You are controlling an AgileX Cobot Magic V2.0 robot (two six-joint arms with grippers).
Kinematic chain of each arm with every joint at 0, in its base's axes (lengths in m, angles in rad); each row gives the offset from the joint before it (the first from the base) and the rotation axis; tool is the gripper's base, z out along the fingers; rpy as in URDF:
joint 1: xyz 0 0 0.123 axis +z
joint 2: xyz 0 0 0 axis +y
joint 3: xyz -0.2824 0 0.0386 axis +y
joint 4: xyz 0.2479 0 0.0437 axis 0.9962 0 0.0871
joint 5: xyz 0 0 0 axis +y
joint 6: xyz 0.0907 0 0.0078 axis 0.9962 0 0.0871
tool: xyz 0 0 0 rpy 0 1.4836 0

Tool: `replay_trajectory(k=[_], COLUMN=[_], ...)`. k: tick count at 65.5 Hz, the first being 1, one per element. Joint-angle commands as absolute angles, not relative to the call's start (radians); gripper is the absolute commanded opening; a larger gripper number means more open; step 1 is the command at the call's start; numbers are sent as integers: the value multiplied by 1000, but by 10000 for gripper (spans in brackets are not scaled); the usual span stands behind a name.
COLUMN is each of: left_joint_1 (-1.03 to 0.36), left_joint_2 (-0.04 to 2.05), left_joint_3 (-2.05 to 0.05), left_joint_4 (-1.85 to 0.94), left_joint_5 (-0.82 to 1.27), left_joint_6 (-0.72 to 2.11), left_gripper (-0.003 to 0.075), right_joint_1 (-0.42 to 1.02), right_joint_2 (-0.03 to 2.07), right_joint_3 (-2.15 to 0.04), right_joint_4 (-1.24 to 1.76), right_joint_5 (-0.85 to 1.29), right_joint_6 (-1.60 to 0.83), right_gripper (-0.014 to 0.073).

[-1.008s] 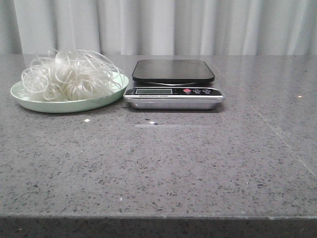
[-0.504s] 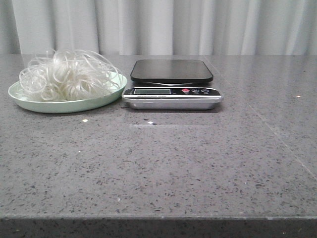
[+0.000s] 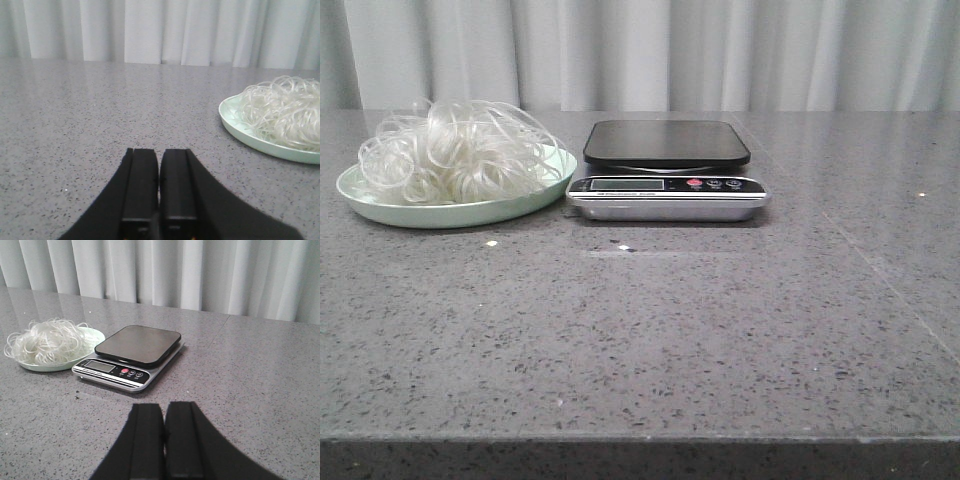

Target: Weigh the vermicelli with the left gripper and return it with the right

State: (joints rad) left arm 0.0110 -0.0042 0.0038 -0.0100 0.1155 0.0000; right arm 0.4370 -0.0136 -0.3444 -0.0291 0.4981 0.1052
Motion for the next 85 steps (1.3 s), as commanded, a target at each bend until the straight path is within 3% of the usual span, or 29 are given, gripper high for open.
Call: replay_trajectory(k=[1, 54, 61, 75, 85], left_joint_1=[7, 7, 7, 7, 7], left_joint_2=[-26, -26, -26, -26, -26], left_joint_3=[11, 11, 11, 11, 11], left_joint_4=[35, 35, 35, 35, 35], left_joint_5=[27, 26, 26, 26, 26], left_joint_6=[-8, -8, -8, -8, -8], left_gripper=[134, 134, 134, 134, 134], right_joint_1=[433, 429, 352, 64, 14], right_joint_2=[-8, -8, -8, -8, -11], right_joint_3=[-367, -346, -313, -158, -51], right_joint_4=[-40, -41, -29, 0, 30], right_joint_5=[419, 400, 400, 287, 108], right_joint_6=[97, 97, 97, 97, 98], right_gripper=[159, 159, 159, 159, 159])
